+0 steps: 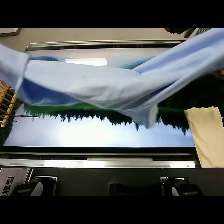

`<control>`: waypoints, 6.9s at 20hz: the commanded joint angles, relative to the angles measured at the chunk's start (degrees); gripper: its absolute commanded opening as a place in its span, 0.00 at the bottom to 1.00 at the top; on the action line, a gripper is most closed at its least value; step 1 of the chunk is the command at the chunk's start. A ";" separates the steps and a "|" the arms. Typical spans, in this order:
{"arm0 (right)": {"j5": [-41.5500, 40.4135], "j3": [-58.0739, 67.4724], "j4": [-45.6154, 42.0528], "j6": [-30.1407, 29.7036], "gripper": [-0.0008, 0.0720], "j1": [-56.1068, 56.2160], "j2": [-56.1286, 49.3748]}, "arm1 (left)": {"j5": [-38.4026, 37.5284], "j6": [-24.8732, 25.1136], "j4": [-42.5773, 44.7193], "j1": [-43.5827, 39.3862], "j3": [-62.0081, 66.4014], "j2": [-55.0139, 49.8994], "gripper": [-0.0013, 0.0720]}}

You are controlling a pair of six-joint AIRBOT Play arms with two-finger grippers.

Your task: Fold the clothes and pants, and hang the long-sleeved shirts on hangers.

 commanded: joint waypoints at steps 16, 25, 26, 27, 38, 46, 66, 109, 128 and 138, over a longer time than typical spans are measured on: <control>1.16 0.44 5.38 10.45 0.06 0.00 -51.54 | 22.75 -0.22 -2.54 -11.74 2.75 -56.72 0.03; -0.59 0.46 10.38 10.62 0.06 -0.02 -58.75 | 7.96 -0.20 -6.19 -8.61 4.72 -58.99 0.83; 0.17 0.46 10.36 10.64 0.06 -0.02 -58.38 | 3.87 -0.26 -5.66 -7.15 4.68 -56.70 0.84; 1.14 0.46 10.29 10.62 0.06 -0.02 -57.88 | 0.17 -1.27 -4.57 -5.88 4.68 -54.36 0.84; 13.68 0.46 9.46 9.94 0.06 0.00 -55.10 | 0.28 -12.11 -16.90 -18.58 -38.49 -24.98 0.84; 17.62 0.46 9.44 9.99 0.06 0.00 -54.01 | 24.70 -26.49 -22.99 -40.54 -48.19 -31.26 0.84; 15.56 0.46 5.86 9.99 0.06 -0.02 -50.12 | 25.90 -9.38 -29.27 -41.92 -33.88 -42.36 0.03; -11.15 0.50 14.51 15.13 0.21 -0.02 -66.16 | 9.64 13.29 -19.19 -6.38 -0.94 -64.17 0.11; 35.10 -34.12 20.13 -26.91 0.73 -34.60 -31.95 | -20.92 12.94 -4.48 14.91 -18.45 -30.88 0.68; 27.56 -47.82 25.55 -31.52 0.77 -34.58 -37.55 | -21.00 12.87 -3.74 14.86 -19.32 -30.99 0.69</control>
